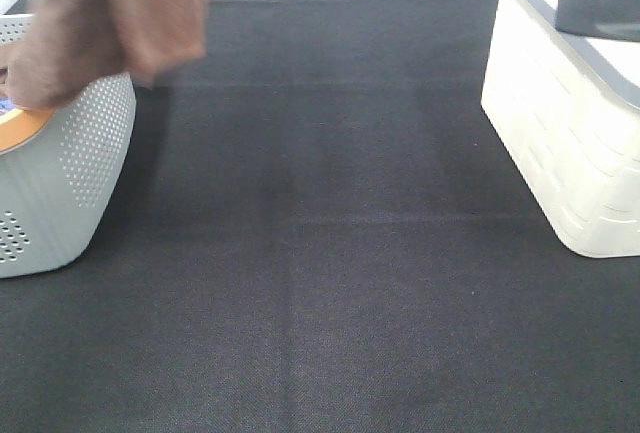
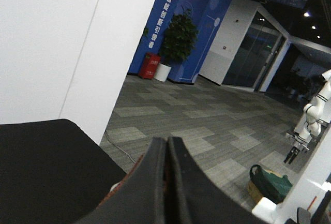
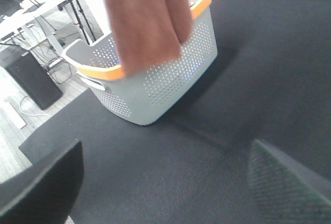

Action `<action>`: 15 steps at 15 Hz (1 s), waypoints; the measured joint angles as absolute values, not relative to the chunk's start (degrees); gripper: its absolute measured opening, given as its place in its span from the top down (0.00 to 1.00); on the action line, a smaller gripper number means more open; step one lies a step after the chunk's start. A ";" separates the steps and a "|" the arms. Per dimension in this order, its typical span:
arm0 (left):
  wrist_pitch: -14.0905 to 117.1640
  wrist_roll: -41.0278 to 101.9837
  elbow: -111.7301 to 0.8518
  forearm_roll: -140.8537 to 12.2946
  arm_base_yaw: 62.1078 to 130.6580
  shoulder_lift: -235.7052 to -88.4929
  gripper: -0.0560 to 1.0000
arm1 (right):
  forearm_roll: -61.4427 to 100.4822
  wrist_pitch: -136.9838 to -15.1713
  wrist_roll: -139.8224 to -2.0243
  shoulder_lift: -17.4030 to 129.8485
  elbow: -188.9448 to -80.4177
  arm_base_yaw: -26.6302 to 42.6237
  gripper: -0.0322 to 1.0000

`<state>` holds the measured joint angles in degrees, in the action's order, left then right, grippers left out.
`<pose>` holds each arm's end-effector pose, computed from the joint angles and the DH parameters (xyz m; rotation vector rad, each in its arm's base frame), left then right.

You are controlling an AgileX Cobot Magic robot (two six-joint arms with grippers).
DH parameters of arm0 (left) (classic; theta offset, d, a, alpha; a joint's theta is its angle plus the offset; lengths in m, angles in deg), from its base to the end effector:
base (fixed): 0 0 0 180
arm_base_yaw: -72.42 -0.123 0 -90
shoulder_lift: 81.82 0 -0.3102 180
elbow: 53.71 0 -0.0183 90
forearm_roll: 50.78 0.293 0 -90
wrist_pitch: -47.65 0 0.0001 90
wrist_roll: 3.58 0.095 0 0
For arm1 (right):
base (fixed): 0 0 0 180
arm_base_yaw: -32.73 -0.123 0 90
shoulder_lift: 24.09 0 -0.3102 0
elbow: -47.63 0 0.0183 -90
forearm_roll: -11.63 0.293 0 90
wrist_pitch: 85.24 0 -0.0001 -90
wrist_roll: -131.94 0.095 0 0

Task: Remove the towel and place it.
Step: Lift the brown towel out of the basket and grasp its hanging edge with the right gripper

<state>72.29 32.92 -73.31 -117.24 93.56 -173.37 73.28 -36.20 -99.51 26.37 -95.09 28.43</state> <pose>0.3304 -0.1668 0.5529 0.2494 1.5027 -0.9734 0.1529 0.0749 0.3604 -0.5438 1.9127 0.7714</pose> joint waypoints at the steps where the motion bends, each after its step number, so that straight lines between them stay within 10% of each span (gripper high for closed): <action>1: 70.69 33.72 -73.31 -116.96 96.20 -175.26 0.95 | 74.59 -36.43 -101.80 27.40 -95.26 27.34 0.19; 15: 61.06 40.19 -73.31 -115.81 109.60 -187.29 0.95 | 62.16 -82.21 -113.78 54.79 -95.31 -11.73 0.23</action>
<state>61.06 40.19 -73.31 -115.81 109.60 -187.29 62.16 -82.21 -113.78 54.79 -95.31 -11.73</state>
